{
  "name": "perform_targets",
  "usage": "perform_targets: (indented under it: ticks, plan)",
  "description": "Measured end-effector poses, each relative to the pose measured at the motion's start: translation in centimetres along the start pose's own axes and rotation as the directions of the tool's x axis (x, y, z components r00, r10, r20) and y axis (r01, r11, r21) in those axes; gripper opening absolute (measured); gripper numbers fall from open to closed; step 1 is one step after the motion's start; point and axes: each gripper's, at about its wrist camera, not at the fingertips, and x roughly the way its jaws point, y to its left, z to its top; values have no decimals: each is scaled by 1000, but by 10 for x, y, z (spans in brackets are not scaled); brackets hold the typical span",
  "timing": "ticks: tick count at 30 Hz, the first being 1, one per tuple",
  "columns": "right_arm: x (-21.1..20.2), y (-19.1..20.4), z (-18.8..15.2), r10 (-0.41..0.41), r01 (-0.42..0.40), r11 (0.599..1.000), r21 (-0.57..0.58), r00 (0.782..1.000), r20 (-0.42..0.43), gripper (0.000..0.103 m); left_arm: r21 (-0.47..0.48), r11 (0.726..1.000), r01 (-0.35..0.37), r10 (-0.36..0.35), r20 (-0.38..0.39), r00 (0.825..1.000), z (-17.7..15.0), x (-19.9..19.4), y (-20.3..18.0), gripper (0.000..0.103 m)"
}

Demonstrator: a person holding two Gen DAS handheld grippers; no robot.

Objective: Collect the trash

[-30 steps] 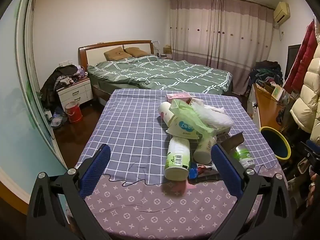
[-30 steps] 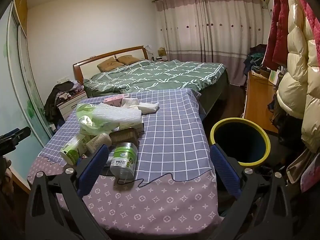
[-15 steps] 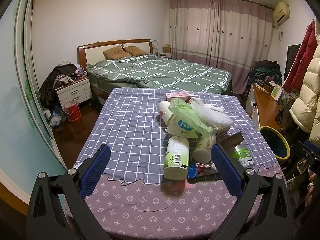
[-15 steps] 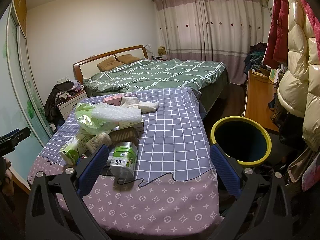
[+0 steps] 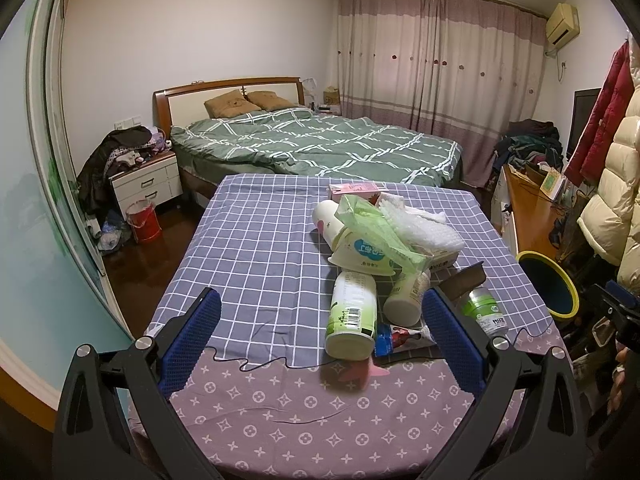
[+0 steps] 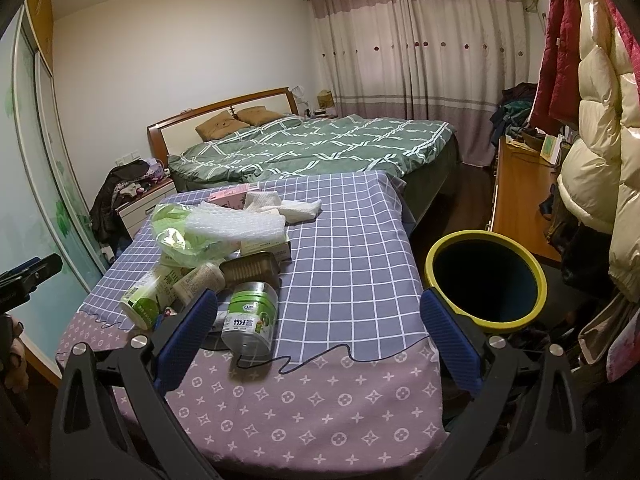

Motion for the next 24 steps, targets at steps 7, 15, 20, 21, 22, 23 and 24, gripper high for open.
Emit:
perform_targets:
  ticks: [7,15,20,21,22,23,24]
  plan:
    - [1,0,1,0,0,1000,3,1000,-7,97,2,1000,7,-7,-9,1000,-4,2,-3,99]
    - [2,-1,2,2,-2,1000,6,1000,-10,97,1,1000,10,-10,-14,1000,-3,5,-3,99]
    - [4,0,1,6,-5,1000,10,1000,-17,97,2,1000,14,-14,-17,1000,-2,5,-2,99]
    - [5,0,1,5,-5,1000,10,1000,-18,97,3,1000,14,-14,-18,1000,-2,5,-3,99]
    - [5,0,1,6,-5,1000,11,1000,-19,97,3,1000,15,-15,-19,1000,-2,7,-3,99]
    - [5,0,1,6,-6,1000,11,1000,-18,97,3,1000,15,-15,-19,1000,-3,7,-4,99]
    - [5,0,1,6,-6,1000,10,1000,-18,97,3,1000,16,-16,-19,1000,-3,7,-3,99]
